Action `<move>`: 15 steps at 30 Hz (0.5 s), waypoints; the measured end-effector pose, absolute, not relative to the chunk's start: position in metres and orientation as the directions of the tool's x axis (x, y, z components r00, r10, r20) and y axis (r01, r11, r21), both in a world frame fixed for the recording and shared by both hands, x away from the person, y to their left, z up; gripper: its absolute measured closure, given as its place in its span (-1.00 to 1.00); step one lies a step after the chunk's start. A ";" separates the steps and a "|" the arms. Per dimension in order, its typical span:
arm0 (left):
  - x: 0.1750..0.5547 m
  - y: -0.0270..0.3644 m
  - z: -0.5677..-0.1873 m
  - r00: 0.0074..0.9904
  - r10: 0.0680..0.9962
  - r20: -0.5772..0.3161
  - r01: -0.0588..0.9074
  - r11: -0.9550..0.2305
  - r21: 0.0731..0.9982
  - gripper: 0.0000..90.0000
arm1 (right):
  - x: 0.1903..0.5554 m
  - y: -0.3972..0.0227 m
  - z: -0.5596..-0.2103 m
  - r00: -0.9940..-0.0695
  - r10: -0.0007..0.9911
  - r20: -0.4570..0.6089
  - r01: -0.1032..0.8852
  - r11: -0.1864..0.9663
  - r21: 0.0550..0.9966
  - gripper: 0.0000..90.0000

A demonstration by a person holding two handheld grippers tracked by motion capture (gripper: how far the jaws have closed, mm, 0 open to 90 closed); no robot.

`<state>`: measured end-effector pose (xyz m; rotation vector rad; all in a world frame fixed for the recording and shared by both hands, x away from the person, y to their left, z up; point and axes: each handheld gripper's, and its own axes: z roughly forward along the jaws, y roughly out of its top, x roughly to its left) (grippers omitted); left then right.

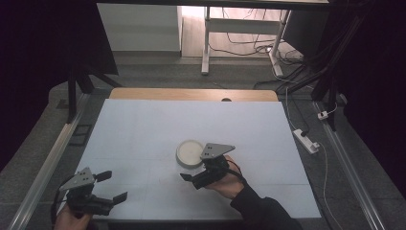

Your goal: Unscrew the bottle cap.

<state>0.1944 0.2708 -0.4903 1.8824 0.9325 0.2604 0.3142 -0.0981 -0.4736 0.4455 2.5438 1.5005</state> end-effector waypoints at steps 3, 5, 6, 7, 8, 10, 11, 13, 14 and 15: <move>0.203 0.258 -0.478 0.727 0.666 -0.166 0.427 -0.250 0.869 -1.00 | 0.314 -0.098 -0.473 -0.946 0.324 0.017 0.171 0.453 0.875 -0.84; 0.209 0.250 -0.469 0.745 0.650 -0.150 0.407 -0.264 0.875 -1.00 | 0.313 -0.098 -0.473 -0.947 0.321 0.017 0.168 0.452 0.876 -0.84; 0.212 0.246 -0.466 0.752 0.644 -0.143 0.397 -0.269 0.877 -1.00 | 0.313 -0.098 -0.473 -0.947 0.320 0.015 0.167 0.454 0.875 -0.84; 0.215 0.242 -0.463 0.757 0.639 -0.138 0.390 -0.272 0.879 -1.00 | 0.313 -0.098 -0.473 -0.948 0.319 0.014 0.166 0.455 0.875 -0.84; 0.218 0.239 -0.460 0.760 0.636 -0.134 0.385 -0.275 0.881 -1.00 | 0.312 -0.097 -0.473 -0.948 0.317 0.013 0.165 0.456 0.875 -0.84; 0.223 0.231 -0.457 0.765 0.633 -0.118 0.373 -0.287 0.882 -1.00 | 0.312 -0.097 -0.473 -0.949 0.314 0.013 0.163 0.457 0.875 -0.84; 0.226 0.226 -0.455 0.764 0.637 -0.106 0.367 -0.294 0.883 -1.00 | 0.311 -0.096 -0.473 -0.950 0.312 0.011 0.161 0.459 0.874 -0.84; 0.230 0.218 -0.453 0.768 0.633 -0.098 0.362 -0.302 0.882 -1.00 | 0.311 -0.096 -0.474 -0.951 0.310 0.008 0.158 0.462 0.873 -0.84; 0.233 0.214 -0.451 0.783 0.613 -0.100 0.355 -0.310 0.882 -1.00 | 0.310 -0.095 -0.474 -0.952 0.305 0.009 0.157 0.464 0.872 -0.84; 0.235 0.211 -0.450 0.801 0.592 -0.088 0.338 -0.325 0.883 -1.00 | 0.310 -0.095 -0.474 -0.952 0.305 0.009 0.157 0.464 0.872 -0.84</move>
